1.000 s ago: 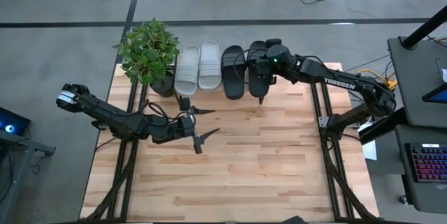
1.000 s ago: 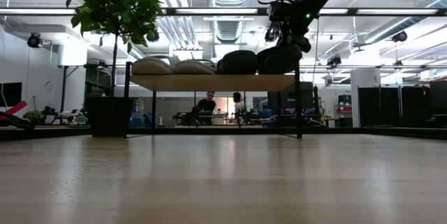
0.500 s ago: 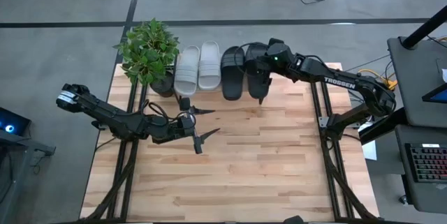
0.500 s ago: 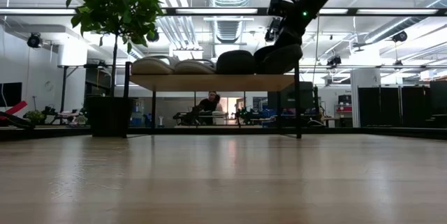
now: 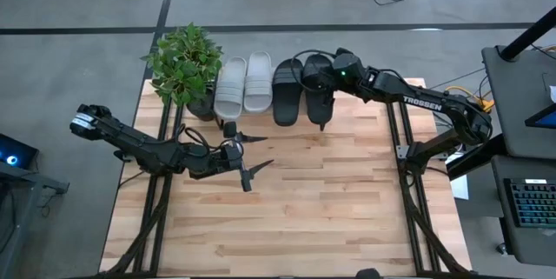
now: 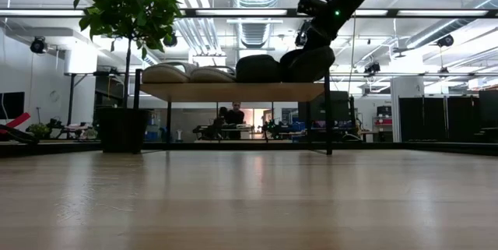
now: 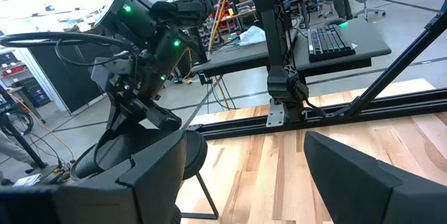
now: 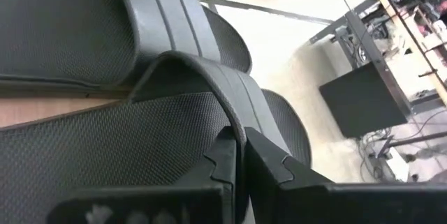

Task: Pick and place slides into the shelf
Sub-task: Put the black slipper on the shelf

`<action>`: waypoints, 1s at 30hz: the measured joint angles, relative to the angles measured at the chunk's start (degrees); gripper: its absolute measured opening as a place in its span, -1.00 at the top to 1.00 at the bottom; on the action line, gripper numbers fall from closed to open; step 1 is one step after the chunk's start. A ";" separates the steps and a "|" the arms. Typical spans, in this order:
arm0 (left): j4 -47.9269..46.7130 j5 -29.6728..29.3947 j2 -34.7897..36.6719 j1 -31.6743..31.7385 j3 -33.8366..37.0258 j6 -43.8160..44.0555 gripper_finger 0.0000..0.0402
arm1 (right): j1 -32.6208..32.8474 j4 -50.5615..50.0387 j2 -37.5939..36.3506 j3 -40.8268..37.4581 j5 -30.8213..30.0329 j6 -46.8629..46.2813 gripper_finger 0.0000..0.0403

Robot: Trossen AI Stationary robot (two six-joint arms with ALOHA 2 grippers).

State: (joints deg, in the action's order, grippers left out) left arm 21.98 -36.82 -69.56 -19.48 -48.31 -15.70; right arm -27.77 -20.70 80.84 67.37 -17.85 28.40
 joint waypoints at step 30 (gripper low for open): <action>0.33 0.00 0.00 0.01 -0.02 -0.17 -0.37 | 0.00 0.32 -0.09 -0.11 2.90 -9.93 0.96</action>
State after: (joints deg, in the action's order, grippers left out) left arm 22.31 -36.82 -69.56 -19.48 -48.34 -15.88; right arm -27.77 -20.39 80.75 67.26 -14.94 18.47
